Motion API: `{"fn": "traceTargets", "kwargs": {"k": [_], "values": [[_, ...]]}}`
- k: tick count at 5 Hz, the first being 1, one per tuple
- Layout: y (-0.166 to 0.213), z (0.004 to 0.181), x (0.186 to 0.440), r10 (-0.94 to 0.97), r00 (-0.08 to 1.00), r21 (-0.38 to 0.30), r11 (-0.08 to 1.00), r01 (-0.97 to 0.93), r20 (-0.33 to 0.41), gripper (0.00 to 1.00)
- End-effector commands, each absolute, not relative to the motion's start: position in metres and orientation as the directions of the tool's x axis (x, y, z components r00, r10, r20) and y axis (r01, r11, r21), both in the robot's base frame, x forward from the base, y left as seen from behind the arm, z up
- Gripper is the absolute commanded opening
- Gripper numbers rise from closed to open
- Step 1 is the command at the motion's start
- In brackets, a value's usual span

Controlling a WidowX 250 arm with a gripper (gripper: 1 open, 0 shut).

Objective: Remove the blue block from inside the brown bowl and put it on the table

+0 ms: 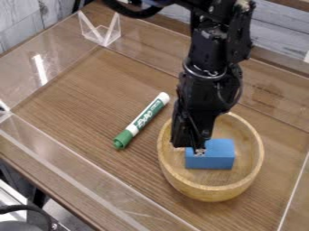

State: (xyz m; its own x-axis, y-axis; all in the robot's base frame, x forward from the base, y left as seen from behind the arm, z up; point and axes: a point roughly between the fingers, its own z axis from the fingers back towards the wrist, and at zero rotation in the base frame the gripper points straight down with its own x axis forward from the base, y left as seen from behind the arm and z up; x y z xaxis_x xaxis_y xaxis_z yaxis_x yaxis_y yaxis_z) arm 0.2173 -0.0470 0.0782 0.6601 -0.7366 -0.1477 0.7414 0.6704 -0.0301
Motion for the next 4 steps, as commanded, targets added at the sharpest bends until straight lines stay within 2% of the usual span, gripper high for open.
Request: {"fn": "traceTargets", "kwargs": {"k": [1,4], "values": [[-0.0495,0.096,0.2276,-0.746,0.66,0.021,0.661,0.75,-0.082,0.0],[-0.0496,0.1015,0.2284,-0.757,0.649,0.028,0.649,0.76,-0.073,0.0]]}}
